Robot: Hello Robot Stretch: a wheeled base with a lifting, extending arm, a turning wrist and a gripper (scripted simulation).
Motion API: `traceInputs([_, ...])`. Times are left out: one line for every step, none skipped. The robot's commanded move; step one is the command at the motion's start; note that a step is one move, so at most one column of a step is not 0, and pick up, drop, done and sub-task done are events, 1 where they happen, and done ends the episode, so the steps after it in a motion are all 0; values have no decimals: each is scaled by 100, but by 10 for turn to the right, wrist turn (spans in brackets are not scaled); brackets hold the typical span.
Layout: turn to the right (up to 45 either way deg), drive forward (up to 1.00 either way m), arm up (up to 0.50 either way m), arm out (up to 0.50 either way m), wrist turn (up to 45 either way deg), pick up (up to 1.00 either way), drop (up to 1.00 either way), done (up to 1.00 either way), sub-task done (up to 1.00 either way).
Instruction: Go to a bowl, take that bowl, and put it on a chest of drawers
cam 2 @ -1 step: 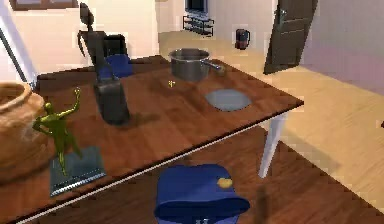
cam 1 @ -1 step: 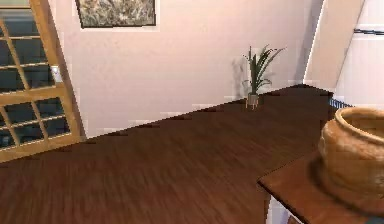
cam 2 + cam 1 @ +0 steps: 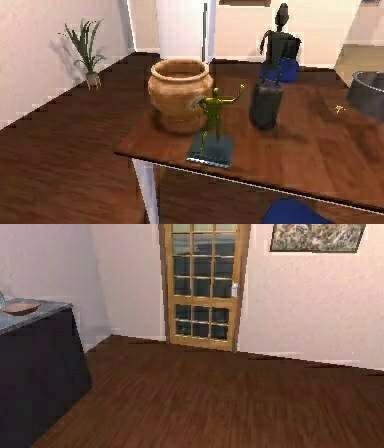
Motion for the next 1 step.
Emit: traceInputs([-390, 0, 0, 0, 0, 0, 0, 0, 0])
